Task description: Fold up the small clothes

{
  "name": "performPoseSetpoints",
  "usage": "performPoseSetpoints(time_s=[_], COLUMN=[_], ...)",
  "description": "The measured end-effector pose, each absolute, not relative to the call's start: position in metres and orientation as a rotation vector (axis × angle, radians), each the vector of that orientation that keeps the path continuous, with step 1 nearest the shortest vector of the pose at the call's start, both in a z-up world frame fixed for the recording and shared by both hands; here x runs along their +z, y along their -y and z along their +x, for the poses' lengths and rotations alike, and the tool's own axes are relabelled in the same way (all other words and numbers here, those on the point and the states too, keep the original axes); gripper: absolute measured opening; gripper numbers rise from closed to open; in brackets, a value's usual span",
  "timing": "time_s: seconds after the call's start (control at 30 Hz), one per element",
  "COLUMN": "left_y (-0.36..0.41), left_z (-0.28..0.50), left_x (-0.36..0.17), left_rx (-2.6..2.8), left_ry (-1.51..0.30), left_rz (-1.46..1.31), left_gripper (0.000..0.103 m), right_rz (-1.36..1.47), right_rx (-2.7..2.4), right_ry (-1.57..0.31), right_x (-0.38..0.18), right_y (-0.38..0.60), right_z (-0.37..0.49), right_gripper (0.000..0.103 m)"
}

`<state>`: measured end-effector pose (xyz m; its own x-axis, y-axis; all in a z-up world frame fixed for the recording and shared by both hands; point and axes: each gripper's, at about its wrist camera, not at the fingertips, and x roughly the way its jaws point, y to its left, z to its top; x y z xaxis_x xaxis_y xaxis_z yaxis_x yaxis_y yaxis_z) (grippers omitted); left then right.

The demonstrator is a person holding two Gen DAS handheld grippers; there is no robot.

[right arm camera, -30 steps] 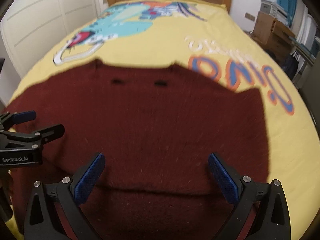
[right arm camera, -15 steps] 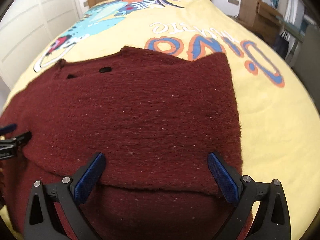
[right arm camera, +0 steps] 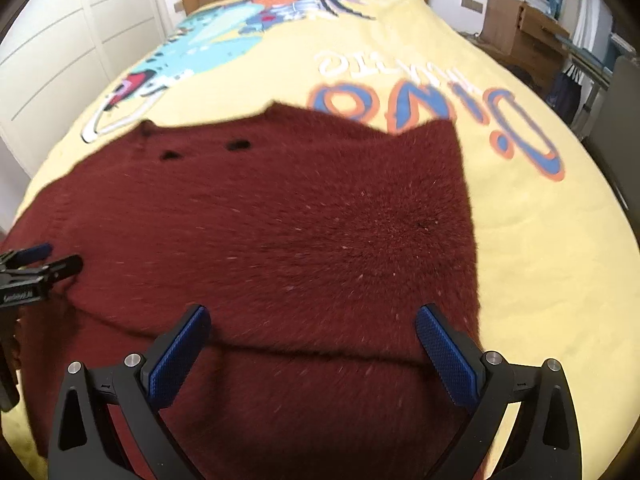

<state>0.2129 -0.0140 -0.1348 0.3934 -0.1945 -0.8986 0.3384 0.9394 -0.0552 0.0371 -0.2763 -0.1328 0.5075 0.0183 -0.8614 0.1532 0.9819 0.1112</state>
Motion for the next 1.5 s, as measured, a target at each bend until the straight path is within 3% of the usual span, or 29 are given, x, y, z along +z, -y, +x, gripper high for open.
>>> performPoseSetpoints(time_s=[0.2, 0.4, 0.73, 1.07, 1.17, 1.23, 1.27, 1.3, 1.33, 1.5], left_y=[-0.080, -0.188, -0.334, -0.369, -0.377, -0.375, -0.373, -0.370, -0.367, -0.360], left_z=[0.226, 0.230, 0.236, 0.263, 0.261, 0.259, 0.260, 0.260, 0.261, 0.250], left_x=[-0.087, -0.065, -0.115, -0.153, -0.158, -0.156, -0.153, -0.150, -0.146, -0.125], left_rx=[-0.174, 0.067, 0.436, 0.439, 0.428, 0.399, 0.374, 0.348, 0.333, 0.264], left_ry=[-1.113, -1.078, -1.192, -1.264, -1.256, -1.246, -1.240, -1.230, -1.214, -1.160], left_rz=[-0.106, -0.155, -0.417, -0.541, -0.565, -0.549, -0.531, -0.510, -0.486, -0.451], left_gripper=[0.102, 0.102, 0.102, 0.098, 0.079, 0.051, 0.042, 0.022, 0.012, 0.006], right_rz=[0.157, 0.189, 0.232, 0.226, 0.223, 0.223, 0.221, 0.217, 0.213, 0.179], right_rx=[-0.066, -0.056, -0.103, -0.162, -0.173, -0.178, -0.180, -0.181, -0.180, -0.175], right_ry=[-0.994, -0.964, -1.012, -1.054, -1.062, -1.067, -1.069, -1.069, -1.067, -1.058], right_x=[-0.099, -0.083, -0.098, -0.103, -0.104, -0.105, -0.106, -0.106, -0.105, -0.099], right_y=[0.262, 0.256, 0.267, 0.283, 0.285, 0.286, 0.285, 0.284, 0.284, 0.281], right_z=[0.011, -0.011, -0.025, -0.034, -0.035, -0.034, -0.033, -0.032, -0.031, -0.024], right_gripper=[0.103, 0.103, 0.103, 0.103, 0.103, 0.103, 0.103, 0.103, 0.103, 0.103])
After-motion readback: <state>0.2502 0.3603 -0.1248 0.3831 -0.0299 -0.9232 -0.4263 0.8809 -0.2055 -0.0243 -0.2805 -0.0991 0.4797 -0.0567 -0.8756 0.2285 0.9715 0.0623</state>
